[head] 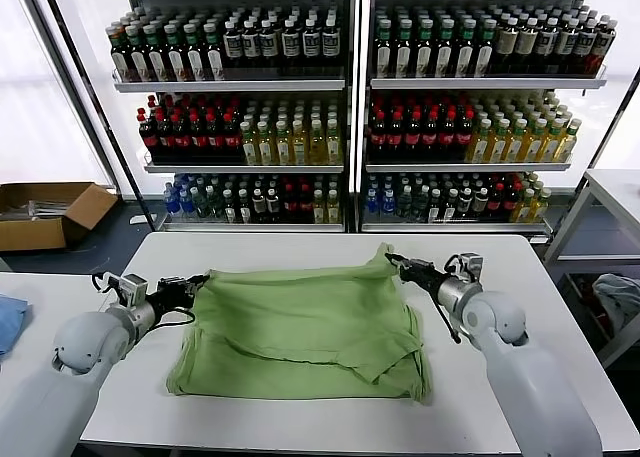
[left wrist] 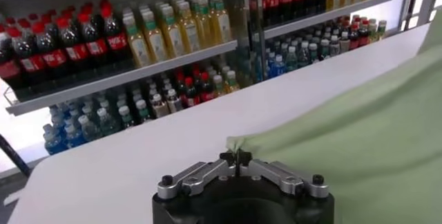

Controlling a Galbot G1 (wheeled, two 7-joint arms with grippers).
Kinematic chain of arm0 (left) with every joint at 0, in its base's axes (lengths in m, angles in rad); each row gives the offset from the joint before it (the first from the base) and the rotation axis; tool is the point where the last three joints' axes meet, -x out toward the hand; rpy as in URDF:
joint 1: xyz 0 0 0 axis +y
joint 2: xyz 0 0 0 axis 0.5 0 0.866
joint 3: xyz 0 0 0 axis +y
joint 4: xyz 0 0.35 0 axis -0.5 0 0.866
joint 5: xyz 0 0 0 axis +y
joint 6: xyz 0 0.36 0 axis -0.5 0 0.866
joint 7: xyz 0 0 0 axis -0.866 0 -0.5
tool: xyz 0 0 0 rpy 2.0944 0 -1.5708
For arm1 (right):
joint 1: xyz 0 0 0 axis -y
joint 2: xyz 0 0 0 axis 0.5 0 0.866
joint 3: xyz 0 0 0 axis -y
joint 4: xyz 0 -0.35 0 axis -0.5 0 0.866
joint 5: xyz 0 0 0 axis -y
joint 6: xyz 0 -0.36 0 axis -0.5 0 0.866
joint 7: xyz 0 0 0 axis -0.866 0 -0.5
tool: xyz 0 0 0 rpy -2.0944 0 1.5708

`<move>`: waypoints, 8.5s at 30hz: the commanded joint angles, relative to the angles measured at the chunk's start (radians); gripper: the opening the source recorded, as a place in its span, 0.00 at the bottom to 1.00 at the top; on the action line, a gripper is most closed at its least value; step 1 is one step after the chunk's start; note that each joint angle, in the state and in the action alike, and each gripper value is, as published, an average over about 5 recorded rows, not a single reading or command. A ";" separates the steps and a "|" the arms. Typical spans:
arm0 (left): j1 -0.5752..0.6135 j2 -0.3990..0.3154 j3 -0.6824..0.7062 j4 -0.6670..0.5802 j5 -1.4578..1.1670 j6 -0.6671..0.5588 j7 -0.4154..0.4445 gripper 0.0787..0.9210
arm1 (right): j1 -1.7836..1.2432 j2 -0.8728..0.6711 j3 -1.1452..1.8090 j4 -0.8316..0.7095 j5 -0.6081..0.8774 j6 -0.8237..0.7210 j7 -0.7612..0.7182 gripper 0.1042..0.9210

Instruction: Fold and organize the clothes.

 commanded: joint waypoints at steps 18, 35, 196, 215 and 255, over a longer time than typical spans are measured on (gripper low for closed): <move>0.499 0.001 -0.185 -0.348 0.078 0.044 -0.044 0.01 | -0.608 -0.128 0.196 0.432 -0.013 0.043 -0.003 0.00; 0.521 -0.050 -0.289 -0.388 0.067 0.033 -0.098 0.43 | -0.528 -0.061 0.417 0.342 -0.097 0.252 -0.059 0.40; 0.364 -0.466 -0.140 -0.409 -0.053 -0.034 -0.465 0.83 | -0.732 0.103 0.694 0.357 -0.093 0.399 -0.184 0.88; 0.368 -0.460 -0.140 -0.213 0.062 -0.055 -0.388 0.88 | -0.732 0.109 0.680 0.356 -0.106 0.399 -0.187 0.88; 0.360 -0.573 -0.068 -0.189 0.004 0.003 -0.387 0.53 | -0.735 0.115 0.689 0.338 -0.106 0.406 -0.187 0.88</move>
